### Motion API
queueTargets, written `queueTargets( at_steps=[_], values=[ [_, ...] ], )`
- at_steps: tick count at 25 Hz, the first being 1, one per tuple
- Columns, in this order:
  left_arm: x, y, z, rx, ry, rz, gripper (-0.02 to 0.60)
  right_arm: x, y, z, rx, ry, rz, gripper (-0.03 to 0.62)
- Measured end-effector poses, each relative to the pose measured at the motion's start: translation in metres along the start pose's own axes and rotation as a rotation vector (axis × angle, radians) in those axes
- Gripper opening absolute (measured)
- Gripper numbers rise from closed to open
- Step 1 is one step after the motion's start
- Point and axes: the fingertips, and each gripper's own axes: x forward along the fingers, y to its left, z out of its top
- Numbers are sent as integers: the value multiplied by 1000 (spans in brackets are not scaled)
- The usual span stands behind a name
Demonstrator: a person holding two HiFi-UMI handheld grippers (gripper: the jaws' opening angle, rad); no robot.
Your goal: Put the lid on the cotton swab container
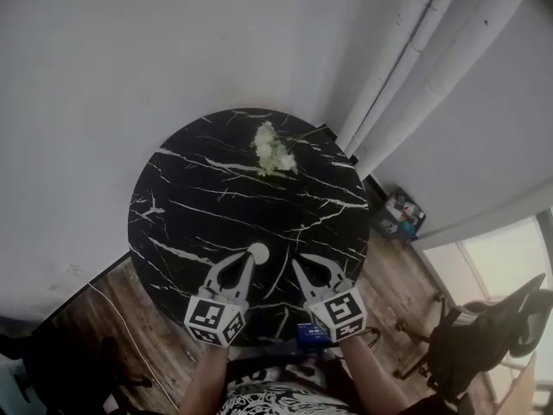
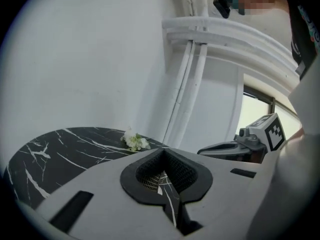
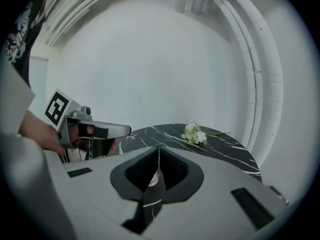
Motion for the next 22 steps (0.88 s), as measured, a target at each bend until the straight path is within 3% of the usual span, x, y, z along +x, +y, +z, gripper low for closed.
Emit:
queueTargets(
  at_steps=[5,12,17,22],
  values=[
    [-6,-3,10,59,7,19,14,-13,3,11,-17,-27,-41,23],
    [-25,-9,32,-10,-55,10,14,-32,11,14,33,-24,-72,23],
    [-37,-15,42,62,-68,4,13,-41,14,18,-13,-31,-115,18],
    [-41,-23,38,79,-58,-8,14,-52,12,22,8,-56,-132,18]
  ],
)
